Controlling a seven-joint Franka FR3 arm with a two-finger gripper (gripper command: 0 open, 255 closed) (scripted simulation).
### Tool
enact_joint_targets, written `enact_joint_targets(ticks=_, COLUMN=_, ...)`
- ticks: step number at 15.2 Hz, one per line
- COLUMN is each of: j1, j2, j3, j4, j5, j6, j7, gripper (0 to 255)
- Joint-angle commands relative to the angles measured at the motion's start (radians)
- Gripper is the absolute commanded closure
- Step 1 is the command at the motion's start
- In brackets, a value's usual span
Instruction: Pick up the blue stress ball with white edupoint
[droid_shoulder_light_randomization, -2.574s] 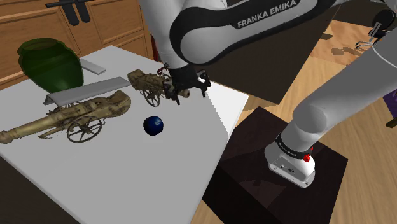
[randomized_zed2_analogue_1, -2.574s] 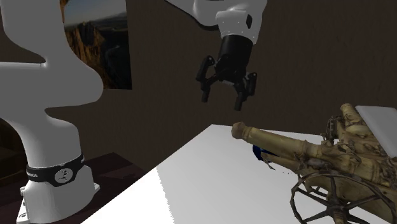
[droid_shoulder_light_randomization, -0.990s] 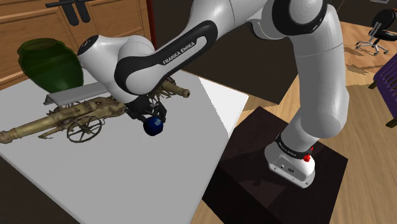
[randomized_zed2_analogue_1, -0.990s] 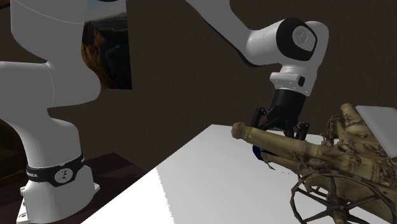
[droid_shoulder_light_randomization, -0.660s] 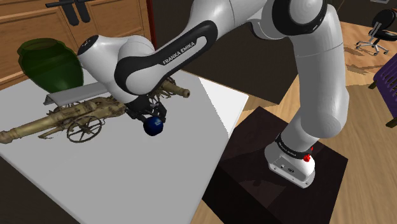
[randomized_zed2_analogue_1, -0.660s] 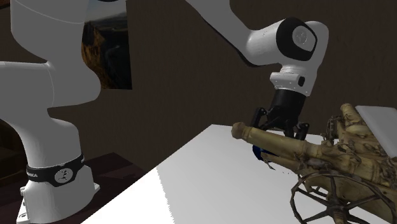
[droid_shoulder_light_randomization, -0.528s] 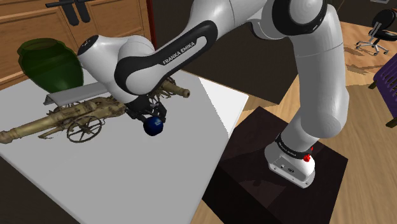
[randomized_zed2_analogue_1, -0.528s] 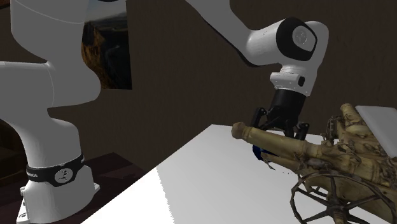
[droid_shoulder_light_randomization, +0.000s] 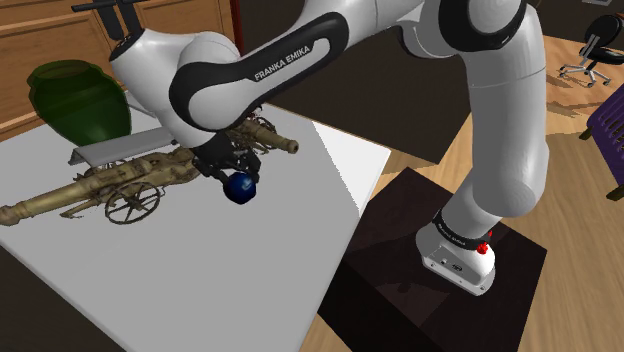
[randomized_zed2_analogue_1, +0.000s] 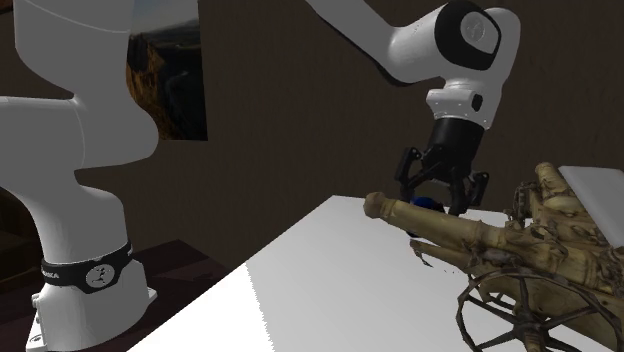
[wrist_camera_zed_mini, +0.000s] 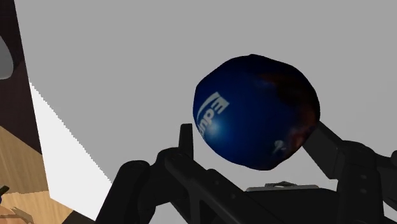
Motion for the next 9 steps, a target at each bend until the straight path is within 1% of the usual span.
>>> enact_joint_targets(ticks=1, j1=-0.002, j2=-0.011, j3=0.005, j4=0.010, j5=0.008, j6=-0.018, j7=-0.006, gripper=255)
enact_joint_targets(ticks=7, j1=-0.002, j2=-0.039, j3=0.018, j4=0.055, j5=0.028, j6=-0.081, j7=-0.024, gripper=255)
enact_joint_targets(ticks=9, j1=-0.002, j2=-0.040, j3=0.018, j4=0.056, j5=0.029, j6=-0.082, j7=-0.024, gripper=255)
